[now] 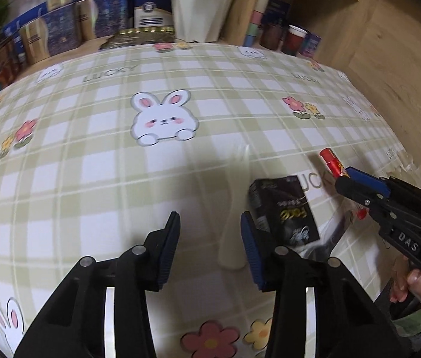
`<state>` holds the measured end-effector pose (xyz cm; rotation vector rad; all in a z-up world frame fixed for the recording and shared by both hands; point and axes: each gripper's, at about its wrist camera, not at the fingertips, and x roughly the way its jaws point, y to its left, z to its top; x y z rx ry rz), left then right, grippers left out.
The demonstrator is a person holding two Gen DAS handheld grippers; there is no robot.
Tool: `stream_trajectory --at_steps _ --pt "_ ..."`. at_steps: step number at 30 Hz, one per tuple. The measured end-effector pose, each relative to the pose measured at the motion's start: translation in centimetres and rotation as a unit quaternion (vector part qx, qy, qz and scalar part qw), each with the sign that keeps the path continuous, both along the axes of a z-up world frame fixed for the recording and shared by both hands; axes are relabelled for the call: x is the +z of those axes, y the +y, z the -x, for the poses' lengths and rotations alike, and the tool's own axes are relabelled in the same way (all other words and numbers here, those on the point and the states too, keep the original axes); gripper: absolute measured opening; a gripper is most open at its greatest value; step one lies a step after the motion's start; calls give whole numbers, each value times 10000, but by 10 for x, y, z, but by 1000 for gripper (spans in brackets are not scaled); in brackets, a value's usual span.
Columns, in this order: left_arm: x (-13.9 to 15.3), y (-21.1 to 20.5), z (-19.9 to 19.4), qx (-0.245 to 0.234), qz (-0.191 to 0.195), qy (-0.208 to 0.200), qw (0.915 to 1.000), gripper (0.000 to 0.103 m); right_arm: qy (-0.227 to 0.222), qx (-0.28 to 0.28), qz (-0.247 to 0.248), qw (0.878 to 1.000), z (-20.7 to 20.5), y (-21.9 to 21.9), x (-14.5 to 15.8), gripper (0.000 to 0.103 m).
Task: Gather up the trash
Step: 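Grasp the red lighter with the right tool while the left tool reaches the white fork, then grasp the white plastic fork with the left tool, then carry the red lighter to the bin and open the right tool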
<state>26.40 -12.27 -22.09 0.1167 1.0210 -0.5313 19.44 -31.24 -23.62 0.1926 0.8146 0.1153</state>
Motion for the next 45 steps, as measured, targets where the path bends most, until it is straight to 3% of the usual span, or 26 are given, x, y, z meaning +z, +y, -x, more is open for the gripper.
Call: stream_trajectory --at_steps 6,12,14,16,20,26,35,45 --pt "-4 -19 -7 -185 -265 -76 9994 36 -72 -15 -110 9999 3 -4 4 26" --pt "-7 -31 -4 -380 -631 -400 9965 33 -144 21 -157 9998 7 -2 9 26" --pt "-8 -33 -5 -401 -609 -436 9964 28 -132 18 -156 9998 8 -1 8 26" --pt "-7 -36 -3 -495 -578 -426 9962 13 -123 11 -176 9998 10 0 9 26" --pt "0 -33 12 -651 -619 -544 9945 13 -153 51 -206 9997 20 3 13 26" --pt "25 -9 37 -391 -317 -630 9967 13 -230 152 -224 9994 35 8 25 26" --pt "65 31 109 -15 225 -621 9978 13 -111 574 -296 9979 78 26 34 26" --pt "87 68 197 123 221 -826 9963 13 350 1337 -74 9904 160 76 13 26"
